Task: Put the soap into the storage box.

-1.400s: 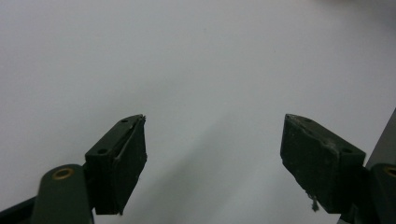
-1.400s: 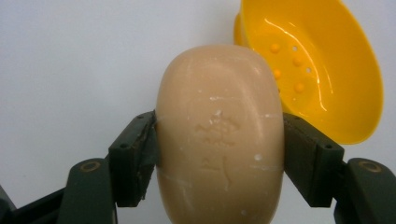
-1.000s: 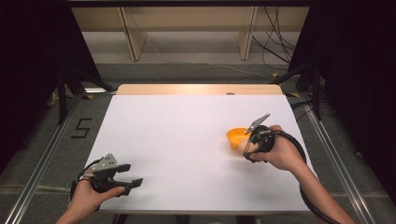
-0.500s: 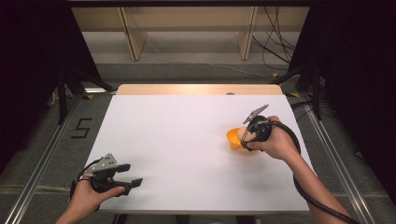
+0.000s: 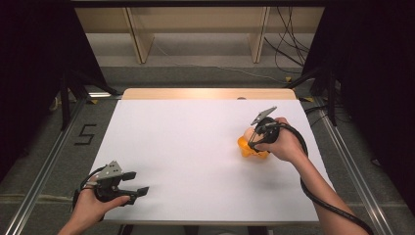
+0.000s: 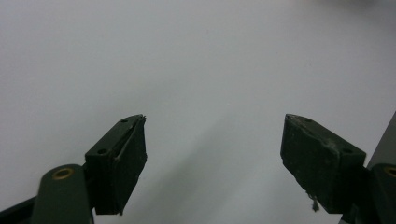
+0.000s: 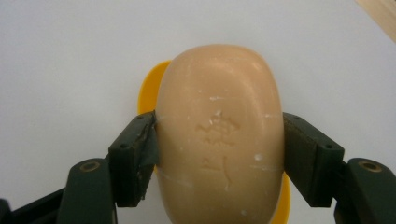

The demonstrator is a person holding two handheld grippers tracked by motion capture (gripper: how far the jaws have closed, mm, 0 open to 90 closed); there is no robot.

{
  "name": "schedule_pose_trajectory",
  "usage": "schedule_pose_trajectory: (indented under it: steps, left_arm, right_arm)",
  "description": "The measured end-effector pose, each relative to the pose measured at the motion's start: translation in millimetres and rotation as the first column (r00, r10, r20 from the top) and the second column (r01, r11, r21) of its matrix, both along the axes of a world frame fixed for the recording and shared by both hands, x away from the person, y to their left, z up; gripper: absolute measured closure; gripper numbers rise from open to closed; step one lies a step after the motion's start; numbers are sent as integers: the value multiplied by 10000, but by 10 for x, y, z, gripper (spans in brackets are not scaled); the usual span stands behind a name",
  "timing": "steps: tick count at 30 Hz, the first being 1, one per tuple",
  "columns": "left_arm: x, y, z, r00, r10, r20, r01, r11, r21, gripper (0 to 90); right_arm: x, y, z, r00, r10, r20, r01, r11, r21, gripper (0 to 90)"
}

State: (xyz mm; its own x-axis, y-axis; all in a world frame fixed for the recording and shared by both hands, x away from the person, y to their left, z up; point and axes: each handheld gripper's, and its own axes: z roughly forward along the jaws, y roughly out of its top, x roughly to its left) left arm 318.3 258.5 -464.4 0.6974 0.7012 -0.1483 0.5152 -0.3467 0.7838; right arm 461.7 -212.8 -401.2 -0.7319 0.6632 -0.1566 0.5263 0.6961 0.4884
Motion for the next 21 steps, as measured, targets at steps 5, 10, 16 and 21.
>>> schedule_pose_trajectory:
  steps: [5,10,16,21]
  left_arm:
    - [-4,-3,-1,10000,63,-23,-63,9999,-83,221]
    - [-4,-1,-1,10000,70,-27,-70,9999,-95,221]
    - [-3,2,2,10000,30,-11,-30,10000,-14,221]
    - [-1,-1,-2,10000,38,-17,-39,10000,-62,220]
  right_arm:
    - [45,6,-50,9997,85,225,-87,9999,112,331]
    - [54,-13,-88,9997,105,229,-106,9999,50,331]
    - [56,-24,-137,9996,160,237,-161,9998,67,329]
    - [55,-42,-111,9993,51,373,-61,9996,279,350]
